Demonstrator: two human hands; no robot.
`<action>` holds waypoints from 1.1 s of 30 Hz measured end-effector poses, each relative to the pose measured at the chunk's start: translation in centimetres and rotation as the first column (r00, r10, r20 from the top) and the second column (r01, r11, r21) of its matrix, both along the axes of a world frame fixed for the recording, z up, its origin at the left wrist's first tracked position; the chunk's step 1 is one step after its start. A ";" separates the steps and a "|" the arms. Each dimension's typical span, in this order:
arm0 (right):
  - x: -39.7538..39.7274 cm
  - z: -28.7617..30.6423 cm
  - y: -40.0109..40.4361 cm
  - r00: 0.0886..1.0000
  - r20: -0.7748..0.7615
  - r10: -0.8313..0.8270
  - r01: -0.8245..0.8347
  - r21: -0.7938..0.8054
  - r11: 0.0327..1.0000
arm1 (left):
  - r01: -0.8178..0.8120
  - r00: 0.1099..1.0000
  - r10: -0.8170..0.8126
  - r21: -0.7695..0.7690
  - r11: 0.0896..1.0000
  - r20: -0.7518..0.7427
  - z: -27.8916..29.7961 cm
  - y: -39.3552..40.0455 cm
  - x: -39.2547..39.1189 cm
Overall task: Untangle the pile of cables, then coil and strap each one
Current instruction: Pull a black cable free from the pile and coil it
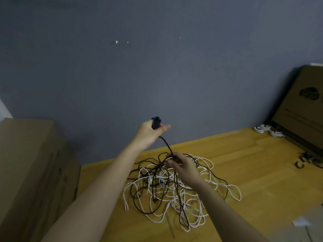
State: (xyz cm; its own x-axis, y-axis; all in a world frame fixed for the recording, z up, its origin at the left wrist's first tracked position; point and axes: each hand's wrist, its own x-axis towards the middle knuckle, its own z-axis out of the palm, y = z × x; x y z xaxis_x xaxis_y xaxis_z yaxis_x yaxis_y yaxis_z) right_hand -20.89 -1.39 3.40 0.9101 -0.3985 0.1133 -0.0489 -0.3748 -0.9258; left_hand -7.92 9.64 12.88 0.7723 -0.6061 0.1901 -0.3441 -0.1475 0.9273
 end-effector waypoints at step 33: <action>2.0 10.4 -6.8 0.986 0.113 -0.122 0.115 0.068 0.991 | 0.042 0.939 -0.155 -0.347 0.937 -0.306 3.9 2.3 1.5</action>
State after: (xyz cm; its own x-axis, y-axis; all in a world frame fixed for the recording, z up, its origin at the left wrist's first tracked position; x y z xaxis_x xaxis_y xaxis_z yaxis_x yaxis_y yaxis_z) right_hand -18.92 -8.22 13.85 0.8381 -0.5123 0.1876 0.0197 -0.3153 -0.9488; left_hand -6.37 11.90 16.78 0.7648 -0.6283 0.1424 -0.0130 0.2059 0.9785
